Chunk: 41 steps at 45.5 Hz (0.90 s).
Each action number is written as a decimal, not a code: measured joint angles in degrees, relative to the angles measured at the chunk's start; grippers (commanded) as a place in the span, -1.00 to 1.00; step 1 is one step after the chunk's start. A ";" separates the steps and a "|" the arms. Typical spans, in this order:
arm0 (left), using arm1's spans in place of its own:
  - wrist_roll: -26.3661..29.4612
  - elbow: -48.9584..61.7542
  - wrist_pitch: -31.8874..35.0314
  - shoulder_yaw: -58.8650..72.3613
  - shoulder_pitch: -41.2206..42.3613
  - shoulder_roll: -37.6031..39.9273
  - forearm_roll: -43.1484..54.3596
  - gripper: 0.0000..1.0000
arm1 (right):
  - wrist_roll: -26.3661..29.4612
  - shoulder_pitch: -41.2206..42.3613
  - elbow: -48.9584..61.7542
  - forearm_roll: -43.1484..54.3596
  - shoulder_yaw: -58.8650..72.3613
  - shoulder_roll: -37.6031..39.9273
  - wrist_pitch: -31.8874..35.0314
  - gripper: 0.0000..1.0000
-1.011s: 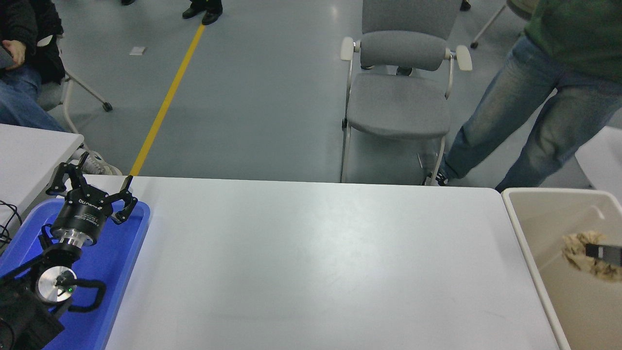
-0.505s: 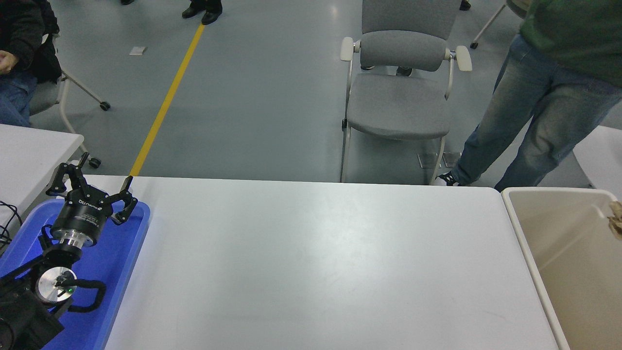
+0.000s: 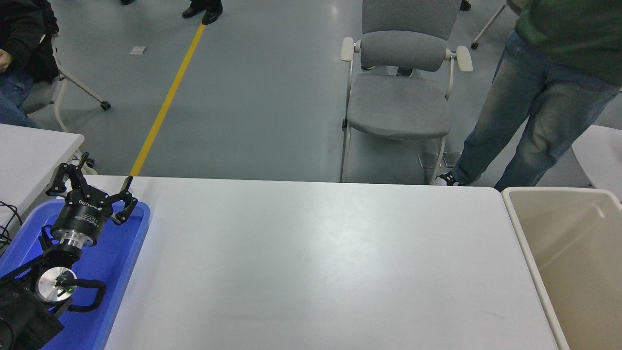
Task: Clean the table surface
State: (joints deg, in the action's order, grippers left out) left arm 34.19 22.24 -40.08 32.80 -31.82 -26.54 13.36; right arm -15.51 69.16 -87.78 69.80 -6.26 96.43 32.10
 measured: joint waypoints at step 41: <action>0.00 0.00 0.00 -0.02 0.00 0.00 0.00 1.00 | 4.14 -16.08 45.04 -16.21 6.24 -36.39 -23.85 -1.00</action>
State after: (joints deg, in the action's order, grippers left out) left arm 34.19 22.23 -40.08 32.78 -31.82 -26.54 13.36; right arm -11.37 53.08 -42.74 53.60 -0.03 60.03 8.25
